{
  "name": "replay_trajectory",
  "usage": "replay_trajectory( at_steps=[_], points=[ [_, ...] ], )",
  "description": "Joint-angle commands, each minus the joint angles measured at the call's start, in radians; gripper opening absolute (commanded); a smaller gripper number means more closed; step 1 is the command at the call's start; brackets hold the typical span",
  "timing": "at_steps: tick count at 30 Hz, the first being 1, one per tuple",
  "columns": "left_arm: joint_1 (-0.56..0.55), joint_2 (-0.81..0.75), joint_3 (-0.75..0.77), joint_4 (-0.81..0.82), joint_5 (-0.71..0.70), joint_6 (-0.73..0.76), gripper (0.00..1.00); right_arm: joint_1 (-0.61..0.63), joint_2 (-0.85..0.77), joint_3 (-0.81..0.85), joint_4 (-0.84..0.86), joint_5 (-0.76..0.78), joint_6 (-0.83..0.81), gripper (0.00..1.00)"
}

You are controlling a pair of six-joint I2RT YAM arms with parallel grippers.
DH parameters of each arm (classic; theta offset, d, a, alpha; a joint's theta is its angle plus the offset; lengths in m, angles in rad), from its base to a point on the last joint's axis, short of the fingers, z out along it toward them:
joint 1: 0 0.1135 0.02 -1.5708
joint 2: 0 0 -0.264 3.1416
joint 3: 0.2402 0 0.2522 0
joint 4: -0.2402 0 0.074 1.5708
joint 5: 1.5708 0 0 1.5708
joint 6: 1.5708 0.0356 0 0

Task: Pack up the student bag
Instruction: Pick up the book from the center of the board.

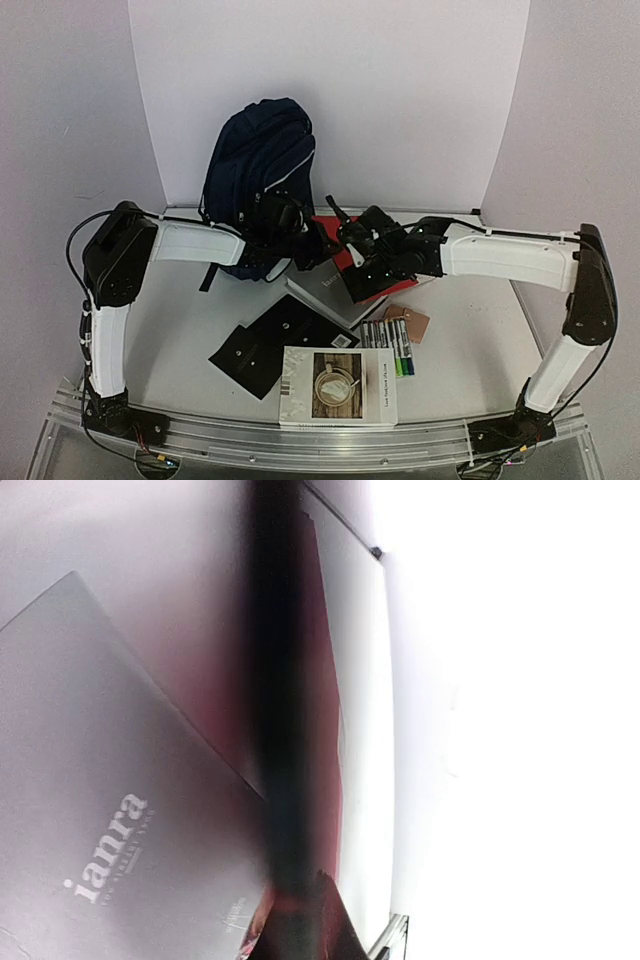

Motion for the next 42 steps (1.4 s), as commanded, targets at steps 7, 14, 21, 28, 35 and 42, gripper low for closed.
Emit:
replay_trajectory(
  at_steps=[7,14,21,28,35,42],
  points=[
    [0.008,-0.037,0.043,0.083,0.051,0.147,0.0,-0.012,-0.198,-0.057,0.053,-0.017,0.011,0.85],
    [0.006,-0.192,0.0,0.013,0.238,0.454,0.0,-0.225,-0.278,-0.072,0.099,-0.242,-0.035,0.98],
    [0.048,-0.382,-0.069,-0.046,0.435,0.567,0.0,-0.408,-0.306,-0.095,0.181,-0.514,-0.062,0.98],
    [0.131,-0.453,-0.024,-0.124,0.67,0.58,0.0,-0.535,-0.363,-0.126,0.263,-0.767,-0.023,0.98],
    [0.198,-0.495,0.006,-0.152,0.78,0.591,0.0,-0.66,-0.4,-0.153,0.28,-0.933,0.005,0.98],
    [0.231,-0.552,0.001,-0.1,0.828,0.556,0.0,-0.675,-0.413,-0.167,0.28,-0.949,0.026,0.98]
  ],
)
